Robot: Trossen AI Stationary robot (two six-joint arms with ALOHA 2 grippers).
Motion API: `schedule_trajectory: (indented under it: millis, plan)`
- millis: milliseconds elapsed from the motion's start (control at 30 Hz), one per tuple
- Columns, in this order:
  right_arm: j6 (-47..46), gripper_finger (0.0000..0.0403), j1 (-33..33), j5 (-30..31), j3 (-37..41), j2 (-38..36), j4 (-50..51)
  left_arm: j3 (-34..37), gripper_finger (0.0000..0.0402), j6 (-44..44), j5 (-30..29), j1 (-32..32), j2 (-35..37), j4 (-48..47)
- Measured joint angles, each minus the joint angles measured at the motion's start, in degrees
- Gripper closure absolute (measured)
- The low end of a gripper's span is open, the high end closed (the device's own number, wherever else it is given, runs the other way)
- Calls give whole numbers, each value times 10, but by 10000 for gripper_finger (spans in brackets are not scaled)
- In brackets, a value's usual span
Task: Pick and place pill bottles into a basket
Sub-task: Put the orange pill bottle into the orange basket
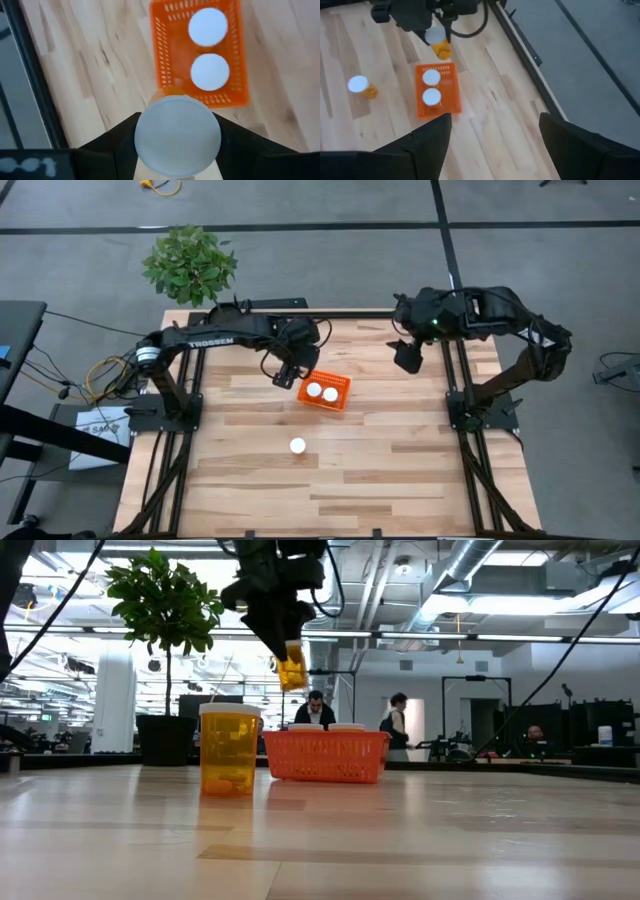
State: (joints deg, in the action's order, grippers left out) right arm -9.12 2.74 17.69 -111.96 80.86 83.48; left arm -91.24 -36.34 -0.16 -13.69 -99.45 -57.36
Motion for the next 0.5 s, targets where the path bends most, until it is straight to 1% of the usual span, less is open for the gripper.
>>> schedule_trajectory:
  millis: [100,200,267,400,500]
  plan:
    - [24,106,22,-9,0,0,0,0,200,0,4,-3,-11,6]
    - [47,106,46,-31,0,0,0,-2,200,-3,11,-7,-14,13]
    - [62,106,61,-42,0,0,0,-10,200,-5,15,-11,-20,29]
    - [88,106,85,-46,0,0,0,-32,200,-4,30,-20,-33,28]
    - [104,106,101,-59,0,0,0,-56,200,-4,29,-23,-57,4]
